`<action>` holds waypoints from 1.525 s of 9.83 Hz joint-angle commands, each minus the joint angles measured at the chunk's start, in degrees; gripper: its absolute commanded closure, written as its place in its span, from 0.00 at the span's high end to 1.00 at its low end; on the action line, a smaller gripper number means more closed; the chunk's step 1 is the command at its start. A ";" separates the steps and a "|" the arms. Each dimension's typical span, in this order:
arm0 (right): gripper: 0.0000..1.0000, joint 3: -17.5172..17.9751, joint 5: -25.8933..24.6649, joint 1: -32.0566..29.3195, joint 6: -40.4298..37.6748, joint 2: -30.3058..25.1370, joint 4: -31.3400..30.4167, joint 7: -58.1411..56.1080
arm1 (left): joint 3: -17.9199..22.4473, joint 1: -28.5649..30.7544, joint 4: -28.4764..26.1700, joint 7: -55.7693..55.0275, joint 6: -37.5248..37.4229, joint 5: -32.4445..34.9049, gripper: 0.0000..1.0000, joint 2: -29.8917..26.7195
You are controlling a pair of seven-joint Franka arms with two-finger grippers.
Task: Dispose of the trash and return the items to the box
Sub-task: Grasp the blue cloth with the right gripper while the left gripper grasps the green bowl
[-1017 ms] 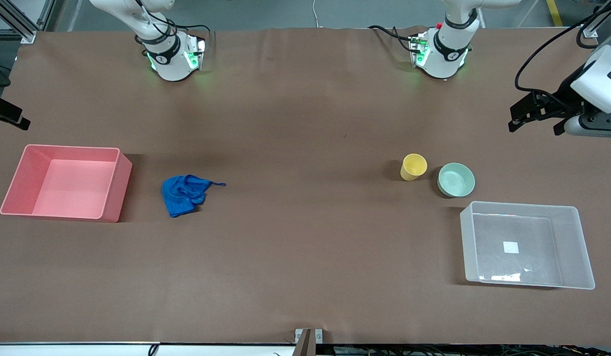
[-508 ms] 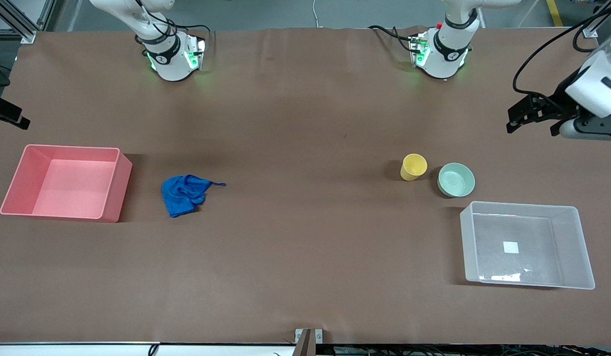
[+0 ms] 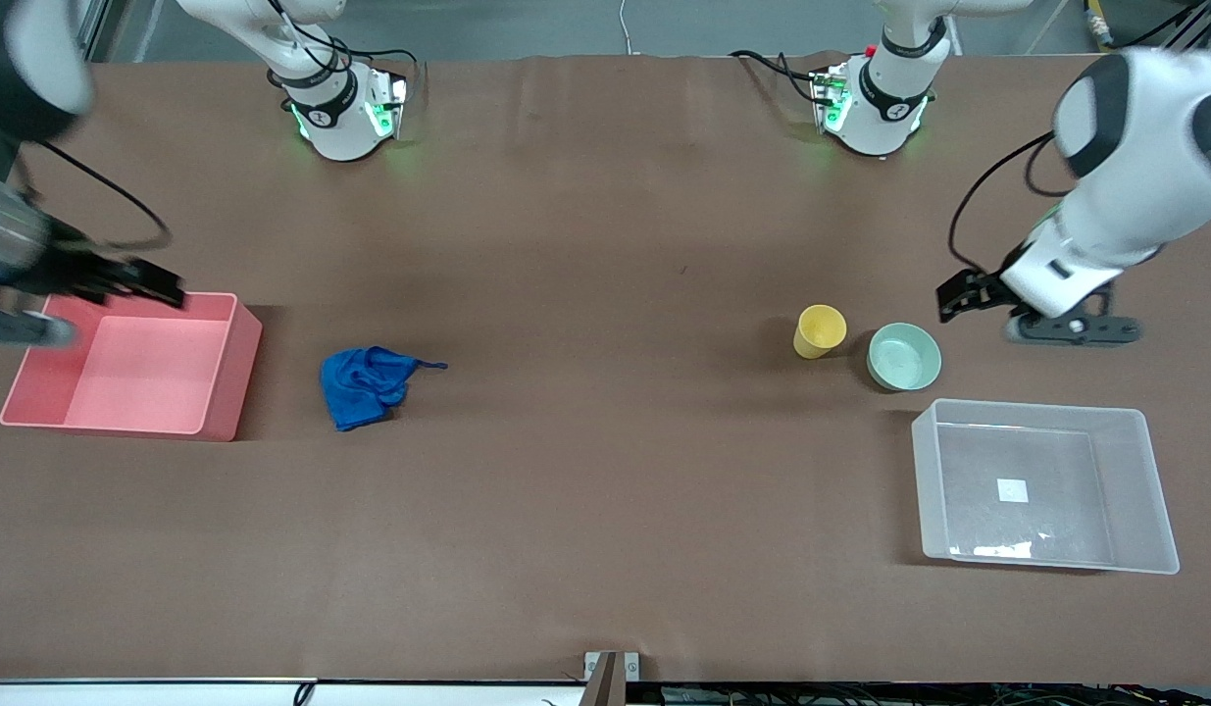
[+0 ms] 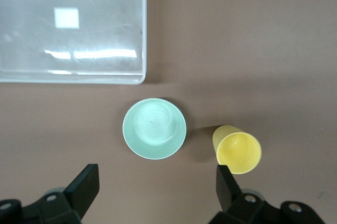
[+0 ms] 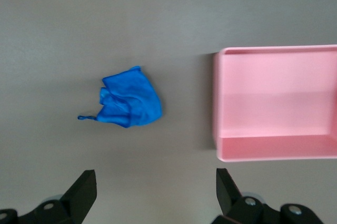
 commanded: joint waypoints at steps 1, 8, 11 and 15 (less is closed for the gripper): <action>1.00 3.22 0.55 0.81 15.17 -0.63 -13.95 4.05 | 2.06 1.00 -12.58 3.50 11.29 0.91 0.96 -1.45; 1.00 3.23 -4.90 3.54 44.69 18.71 -23.58 6.25 | 7.70 1.00 -19.75 10.55 38.47 0.57 0.93 16.36; 0.86 3.23 -4.90 3.81 52.51 19.95 -27.10 6.16 | 7.70 1.09 -18.34 10.81 40.53 0.21 0.14 19.82; 0.01 3.23 -4.90 3.37 51.90 19.95 -26.31 4.93 | 7.61 1.00 -18.86 10.99 40.09 0.12 0.00 16.94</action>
